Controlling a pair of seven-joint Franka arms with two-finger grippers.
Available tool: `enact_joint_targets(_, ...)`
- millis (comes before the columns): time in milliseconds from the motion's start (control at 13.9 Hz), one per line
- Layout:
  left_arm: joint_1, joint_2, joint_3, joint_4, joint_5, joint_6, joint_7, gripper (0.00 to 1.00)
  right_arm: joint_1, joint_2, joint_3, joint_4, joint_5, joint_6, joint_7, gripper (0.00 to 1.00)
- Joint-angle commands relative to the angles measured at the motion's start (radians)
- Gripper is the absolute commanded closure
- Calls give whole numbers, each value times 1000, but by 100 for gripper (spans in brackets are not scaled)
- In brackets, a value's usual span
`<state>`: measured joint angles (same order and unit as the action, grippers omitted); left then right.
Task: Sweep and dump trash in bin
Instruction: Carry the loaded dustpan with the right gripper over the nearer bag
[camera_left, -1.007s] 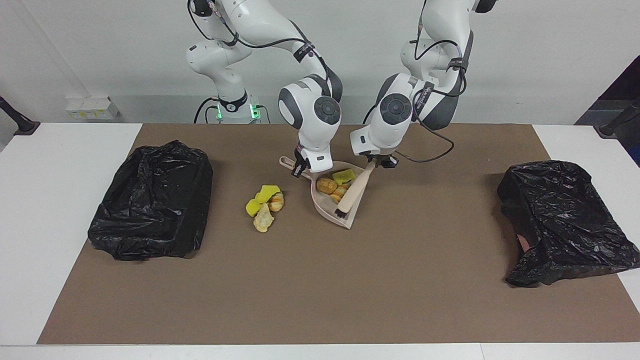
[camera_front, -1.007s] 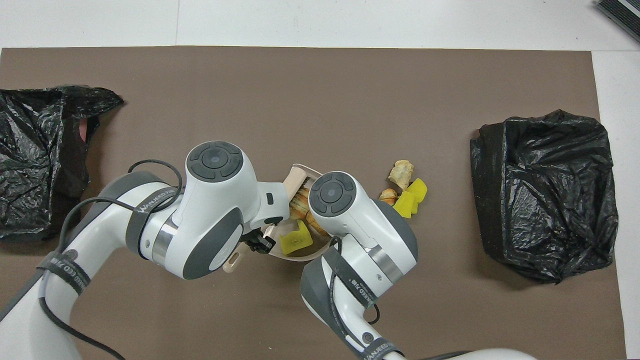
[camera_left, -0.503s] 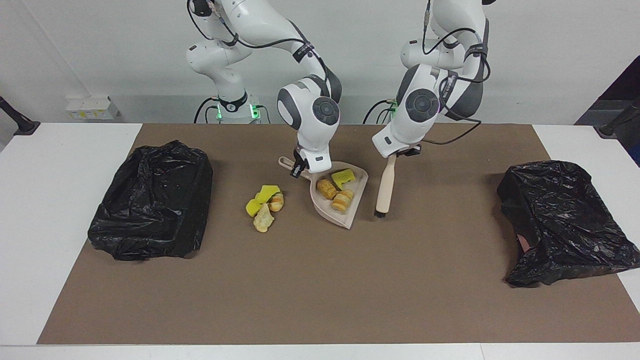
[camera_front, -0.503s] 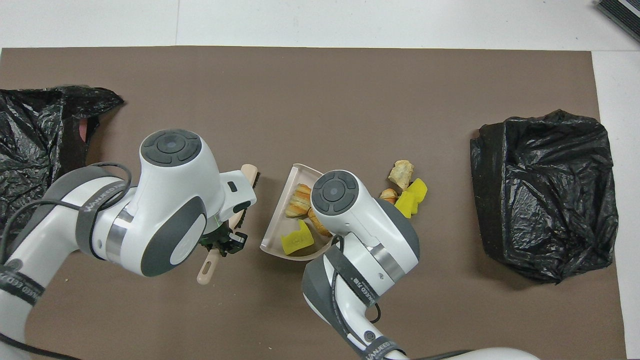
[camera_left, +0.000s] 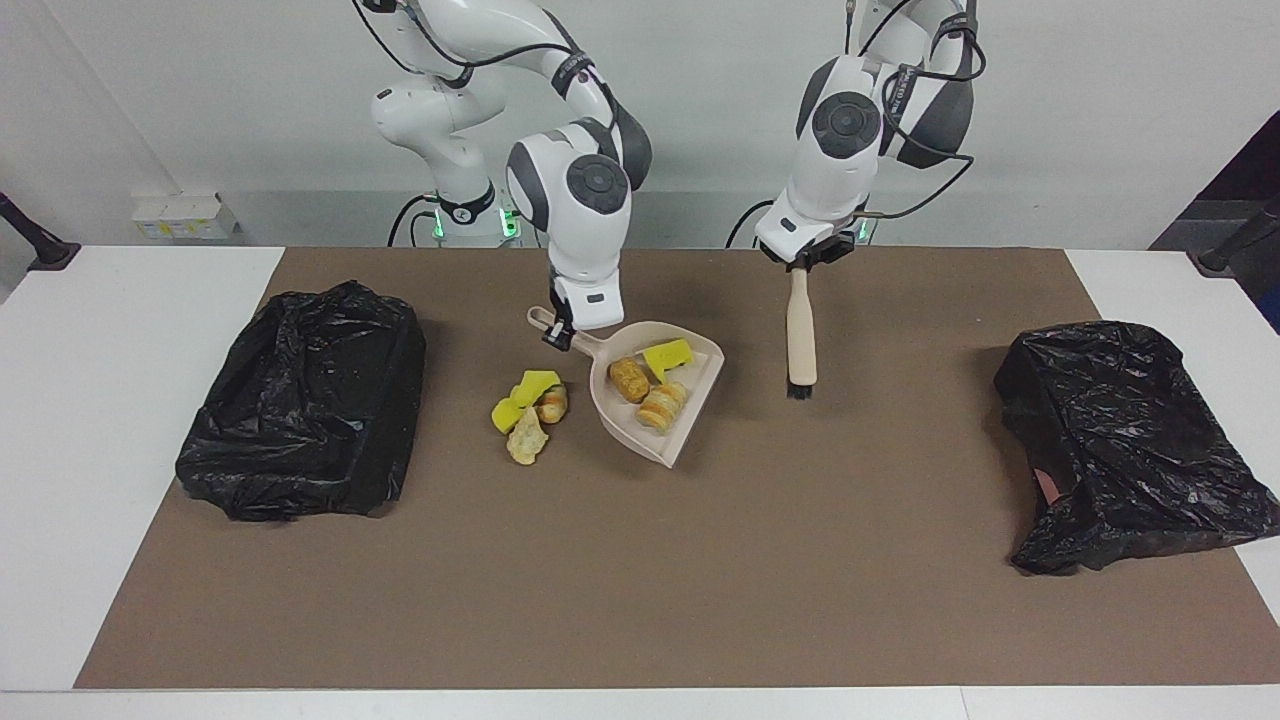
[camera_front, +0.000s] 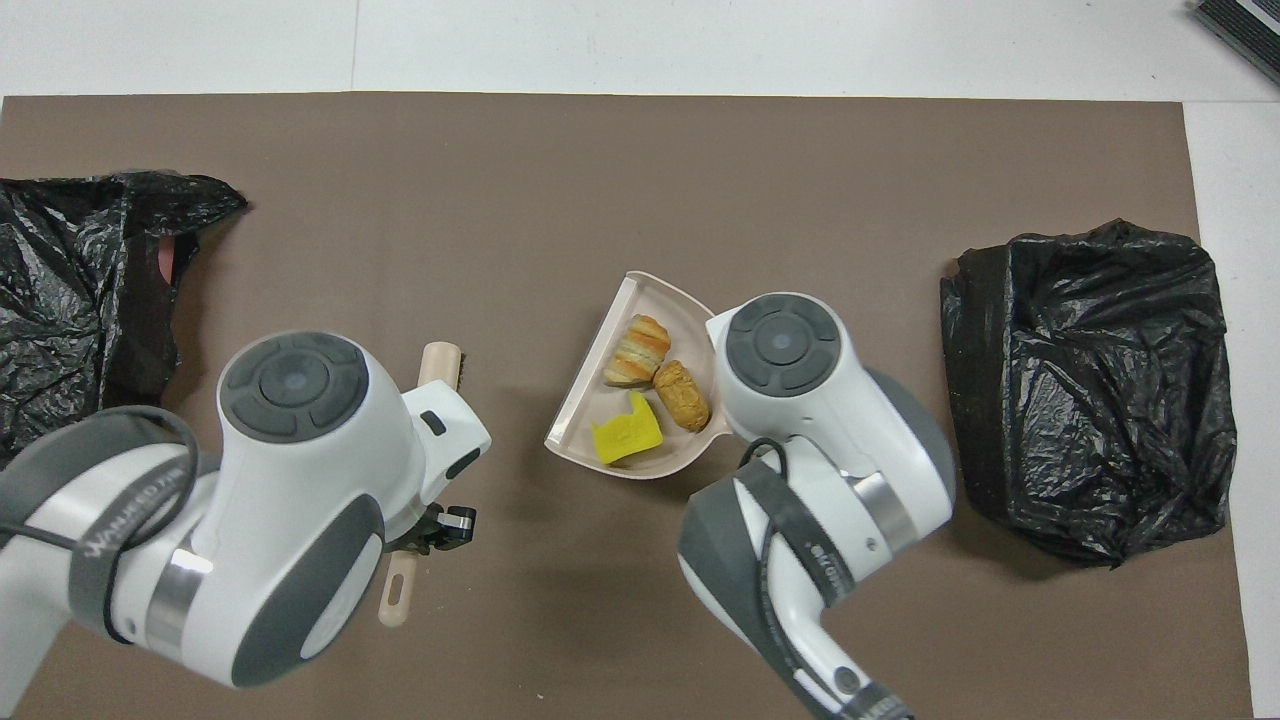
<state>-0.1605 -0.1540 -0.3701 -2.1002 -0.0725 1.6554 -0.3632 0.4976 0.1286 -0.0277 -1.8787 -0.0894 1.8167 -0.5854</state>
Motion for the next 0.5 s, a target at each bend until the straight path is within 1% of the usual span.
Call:
enact_joint_targets(0, -69, -204, 7, -261, -68, 164, -54, 100, -121, -105, 8, -25, -10, -63, -134, 100)
enact_joint_targets(72, -89, -250, -12, -302, -113, 164, -60, 100, -166, -133, 8, -25, -21, -77, -178, 100)
enact_joint_targets(144, -88, -271, -51, -317, -130, 165, -80, 100, -210, -156, 6, -25, -27, -97, -227, 100)
enact_joint_targets(288, -90, -259, -134, -328, -176, 181, -153, 100, -318, -200, 8, -25, -85, -134, -363, 100)
enact_joint_targets(431, -91, -268, -231, -388, -231, 259, -193, 100, -443, -214, 6, -25, -107, -154, -524, 100)
